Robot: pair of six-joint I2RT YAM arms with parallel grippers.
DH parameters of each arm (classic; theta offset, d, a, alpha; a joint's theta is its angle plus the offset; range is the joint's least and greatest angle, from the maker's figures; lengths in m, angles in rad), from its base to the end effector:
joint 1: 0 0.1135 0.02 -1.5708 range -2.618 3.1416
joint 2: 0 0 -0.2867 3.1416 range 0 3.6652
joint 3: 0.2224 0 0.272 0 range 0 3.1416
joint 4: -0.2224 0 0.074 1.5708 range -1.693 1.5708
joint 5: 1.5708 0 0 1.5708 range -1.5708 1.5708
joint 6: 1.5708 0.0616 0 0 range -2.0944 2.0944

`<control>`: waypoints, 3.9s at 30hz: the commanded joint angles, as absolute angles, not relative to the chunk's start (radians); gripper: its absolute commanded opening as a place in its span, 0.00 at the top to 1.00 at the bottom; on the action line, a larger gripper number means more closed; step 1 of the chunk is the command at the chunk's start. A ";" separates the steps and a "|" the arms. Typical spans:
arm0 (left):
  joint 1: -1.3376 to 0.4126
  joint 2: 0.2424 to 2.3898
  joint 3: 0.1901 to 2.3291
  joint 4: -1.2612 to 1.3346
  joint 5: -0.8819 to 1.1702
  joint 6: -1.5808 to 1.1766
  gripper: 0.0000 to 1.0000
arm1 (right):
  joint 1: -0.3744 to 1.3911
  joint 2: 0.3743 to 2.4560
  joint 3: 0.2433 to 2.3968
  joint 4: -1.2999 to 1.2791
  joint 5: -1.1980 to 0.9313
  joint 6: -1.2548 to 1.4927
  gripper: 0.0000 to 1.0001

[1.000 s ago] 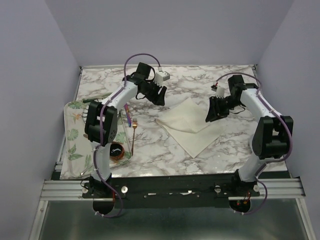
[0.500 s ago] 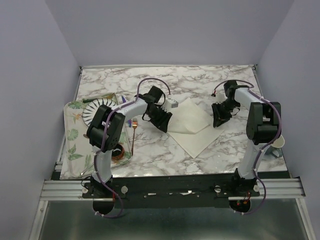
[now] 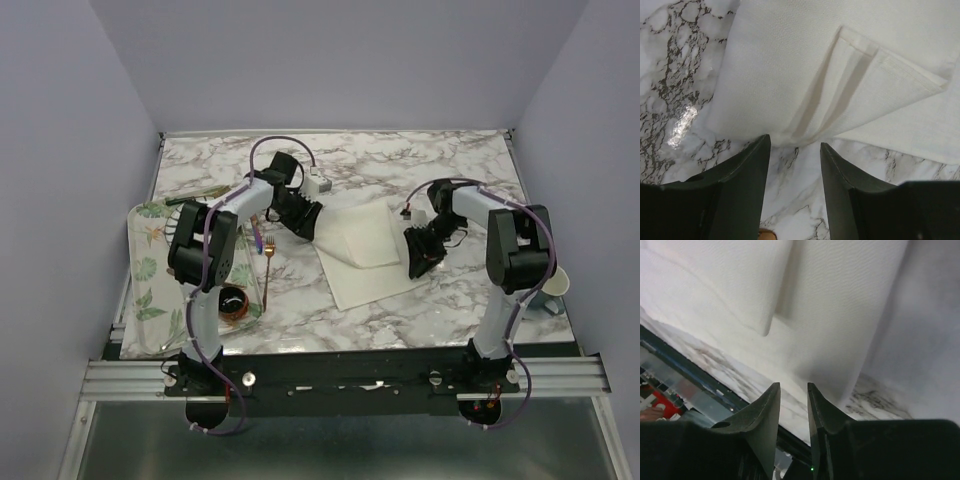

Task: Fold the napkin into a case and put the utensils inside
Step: Rotate the rectangle-folded napkin at the center of the board, then pick up the rectangle-folded napkin from the center of the board.

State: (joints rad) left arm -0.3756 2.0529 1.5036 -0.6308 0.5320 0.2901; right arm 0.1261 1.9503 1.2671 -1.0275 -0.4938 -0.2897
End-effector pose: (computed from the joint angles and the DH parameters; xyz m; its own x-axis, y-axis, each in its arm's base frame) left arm 0.4155 -0.1974 0.1627 -0.6824 0.5341 -0.4991 0.7212 0.6033 -0.3405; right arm 0.3455 0.0732 0.1319 -0.9285 -0.3712 -0.0004 -0.3239 0.8095 0.4896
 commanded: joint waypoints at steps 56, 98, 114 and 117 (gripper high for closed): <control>-0.430 2.074 1.631 -0.807 0.796 0.484 0.59 | 0.123 2.097 1.405 -0.870 -0.609 0.071 0.99; -0.623 1.693 0.973 -0.348 0.410 0.828 0.44 | 0.123 2.065 1.399 -0.879 -0.621 0.060 0.99; -0.672 1.752 0.974 -0.377 0.270 0.805 0.44 | 0.121 2.071 1.404 -0.882 -0.617 0.058 0.99; -0.672 1.729 0.985 -0.387 0.275 0.796 0.42 | 0.123 2.071 1.408 -0.885 -0.618 0.057 0.99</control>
State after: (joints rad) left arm -0.6701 1.7088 0.9867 -0.3454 0.3317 0.7994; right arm 0.1242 2.0811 1.3834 -0.8825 -0.6212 0.0704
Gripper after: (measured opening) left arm 0.563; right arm 0.013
